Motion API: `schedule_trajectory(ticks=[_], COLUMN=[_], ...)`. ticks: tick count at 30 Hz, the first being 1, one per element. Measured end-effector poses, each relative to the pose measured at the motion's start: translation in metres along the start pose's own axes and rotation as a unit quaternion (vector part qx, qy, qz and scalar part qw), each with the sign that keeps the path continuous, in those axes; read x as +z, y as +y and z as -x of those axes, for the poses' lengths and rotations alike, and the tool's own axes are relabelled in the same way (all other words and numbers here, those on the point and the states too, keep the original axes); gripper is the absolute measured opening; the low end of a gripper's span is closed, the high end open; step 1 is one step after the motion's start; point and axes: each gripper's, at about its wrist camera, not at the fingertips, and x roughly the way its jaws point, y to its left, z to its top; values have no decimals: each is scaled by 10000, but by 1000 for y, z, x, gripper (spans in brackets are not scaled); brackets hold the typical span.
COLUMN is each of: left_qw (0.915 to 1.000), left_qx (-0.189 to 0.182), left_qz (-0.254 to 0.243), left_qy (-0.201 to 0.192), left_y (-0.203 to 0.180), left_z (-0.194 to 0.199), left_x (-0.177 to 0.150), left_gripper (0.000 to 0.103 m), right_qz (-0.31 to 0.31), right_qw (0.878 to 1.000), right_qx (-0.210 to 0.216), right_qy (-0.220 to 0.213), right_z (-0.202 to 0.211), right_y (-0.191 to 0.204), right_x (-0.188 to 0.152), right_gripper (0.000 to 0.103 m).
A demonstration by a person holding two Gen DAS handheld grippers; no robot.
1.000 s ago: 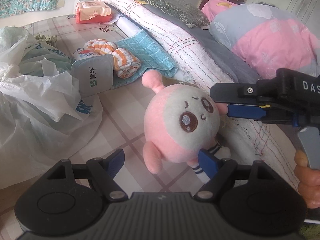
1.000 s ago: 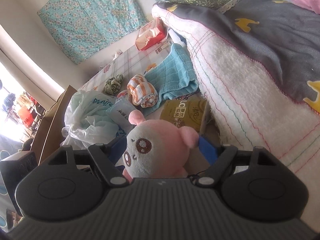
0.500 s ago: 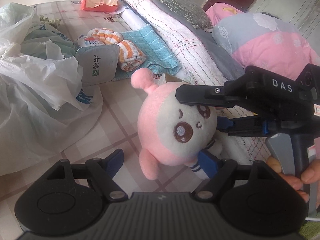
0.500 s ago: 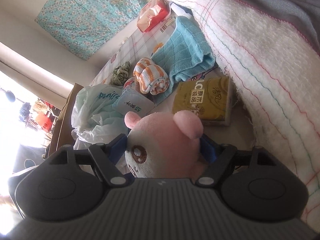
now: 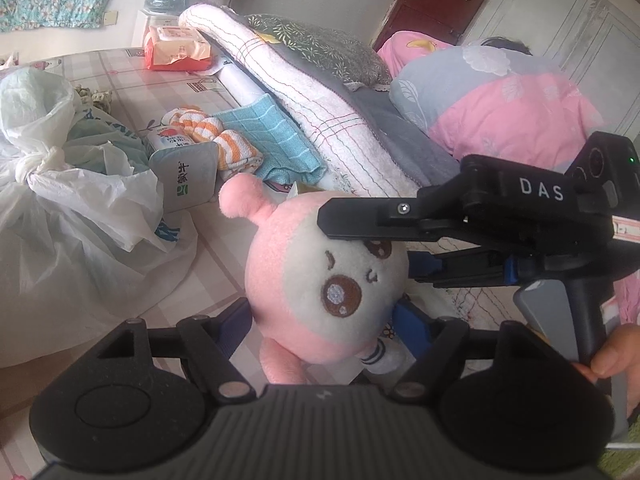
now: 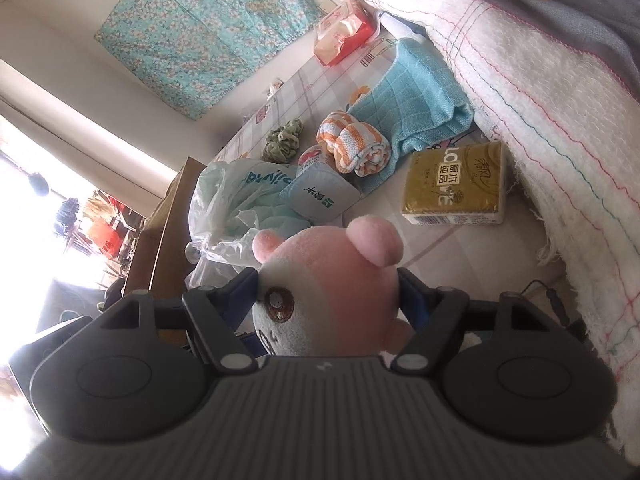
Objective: Organize soft objects
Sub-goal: 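Lower the pink plush toy into the box beside the wet wipes pack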
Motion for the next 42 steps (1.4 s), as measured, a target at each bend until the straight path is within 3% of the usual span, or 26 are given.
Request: schedule_trajectory(ticks=[6, 11, 18, 23, 27, 33, 38, 42], left_qw=[9982, 9926, 9759, 9595, 9494, 9450, 9380, 9309], left_qx=[255, 764, 1739, 2227, 2533, 2523, 2554, 2642], left_qz=[-231, -192, 335, 960, 1384, 1998, 2344, 2479], left_qy=[-497, -919, -1276, -1437, -1239, -579, 63, 472], left_y=[-5, 10, 54, 102, 150, 235, 286, 306], left_z=[52, 110, 194, 244, 259, 247, 218, 197], left_x=[0, -1, -3, -2, 10, 24, 26, 21], left_gripper=[78, 78, 78, 78, 79, 80, 80, 80], right_qz=[308, 629, 896, 1024, 1034, 806, 801, 1027], right_qw=[9986, 9938, 9768, 9632, 9584, 9625, 9692, 9728], right_qx=[418, 914, 1821, 2133, 2068, 1499, 1036, 877], right_qy=[-116, -26, 683, 1275, 1676, 2114, 2085, 1880], right_z=[14, 2, -60, -117, -169, -253, -300, -310], right_y=[42, 92, 190, 261, 302, 326, 322, 321], right_x=[-3, -5, -14, -20, -27, -35, -32, -26], right_gripper=[73, 74, 75, 75, 75, 75, 75, 75])
